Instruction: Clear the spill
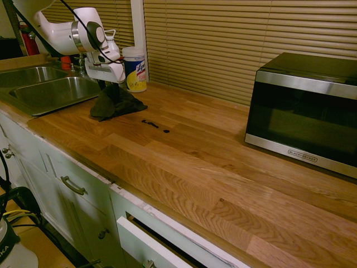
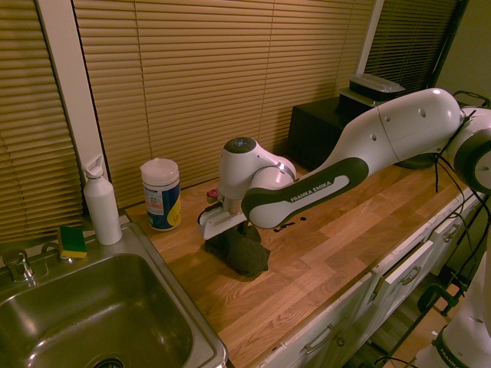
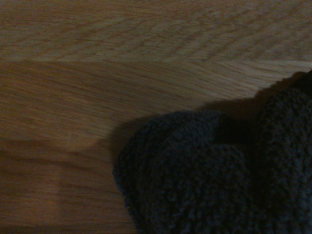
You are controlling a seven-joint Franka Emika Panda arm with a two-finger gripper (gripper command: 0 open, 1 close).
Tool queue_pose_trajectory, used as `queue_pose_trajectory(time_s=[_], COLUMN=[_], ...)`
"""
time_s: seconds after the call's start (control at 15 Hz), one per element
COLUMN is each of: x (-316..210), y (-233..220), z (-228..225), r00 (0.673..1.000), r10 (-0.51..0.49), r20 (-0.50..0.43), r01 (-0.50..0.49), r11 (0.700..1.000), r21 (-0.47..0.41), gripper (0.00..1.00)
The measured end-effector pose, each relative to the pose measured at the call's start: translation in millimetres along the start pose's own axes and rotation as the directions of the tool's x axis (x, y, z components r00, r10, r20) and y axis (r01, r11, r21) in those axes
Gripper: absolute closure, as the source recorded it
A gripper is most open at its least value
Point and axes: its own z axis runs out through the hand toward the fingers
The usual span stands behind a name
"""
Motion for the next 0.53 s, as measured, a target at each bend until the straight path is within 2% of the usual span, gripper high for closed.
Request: queue_pose_trajectory(time_s=[0.53], x=[25], y=[11], z=[4], r00=[0.999], r10=[0.046], r20=[0.015], r01=[-0.046], r11=[0.999], r21=[-0.008], gripper=[1.0])
